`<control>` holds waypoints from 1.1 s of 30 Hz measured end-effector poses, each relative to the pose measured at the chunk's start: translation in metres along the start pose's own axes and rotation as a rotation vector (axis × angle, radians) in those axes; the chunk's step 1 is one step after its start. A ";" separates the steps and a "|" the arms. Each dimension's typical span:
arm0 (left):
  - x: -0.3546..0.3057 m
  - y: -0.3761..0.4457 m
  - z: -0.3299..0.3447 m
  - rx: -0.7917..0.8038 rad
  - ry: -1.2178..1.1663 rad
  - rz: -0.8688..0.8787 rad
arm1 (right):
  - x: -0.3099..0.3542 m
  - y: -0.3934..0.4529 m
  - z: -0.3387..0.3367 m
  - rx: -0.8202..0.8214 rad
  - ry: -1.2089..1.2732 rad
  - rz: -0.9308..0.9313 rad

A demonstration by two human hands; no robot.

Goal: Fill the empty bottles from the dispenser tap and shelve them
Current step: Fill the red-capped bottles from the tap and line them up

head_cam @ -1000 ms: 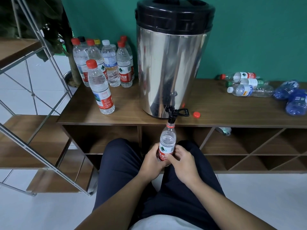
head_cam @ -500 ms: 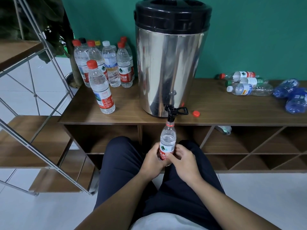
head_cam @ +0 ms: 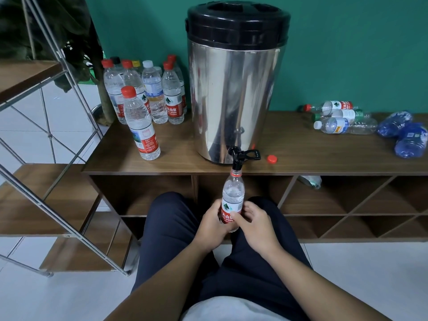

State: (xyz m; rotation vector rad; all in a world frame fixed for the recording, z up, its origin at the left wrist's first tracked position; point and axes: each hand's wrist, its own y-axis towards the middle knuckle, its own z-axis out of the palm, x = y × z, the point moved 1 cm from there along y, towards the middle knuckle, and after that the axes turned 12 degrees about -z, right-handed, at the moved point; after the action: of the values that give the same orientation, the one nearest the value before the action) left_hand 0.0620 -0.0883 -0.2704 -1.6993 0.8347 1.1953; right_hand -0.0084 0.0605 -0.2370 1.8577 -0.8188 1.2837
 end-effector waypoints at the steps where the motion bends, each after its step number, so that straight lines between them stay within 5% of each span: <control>1: 0.000 0.000 0.000 0.001 -0.005 0.001 | -0.001 0.000 0.000 0.000 -0.002 0.002; 33: -0.001 -0.004 -0.004 0.005 -0.002 0.018 | 0.002 -0.006 -0.003 0.071 0.001 0.029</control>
State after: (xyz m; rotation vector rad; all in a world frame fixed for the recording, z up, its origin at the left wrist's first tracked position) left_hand 0.0668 -0.0908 -0.2679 -1.6896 0.8524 1.2066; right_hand -0.0047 0.0662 -0.2361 1.9068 -0.8117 1.3479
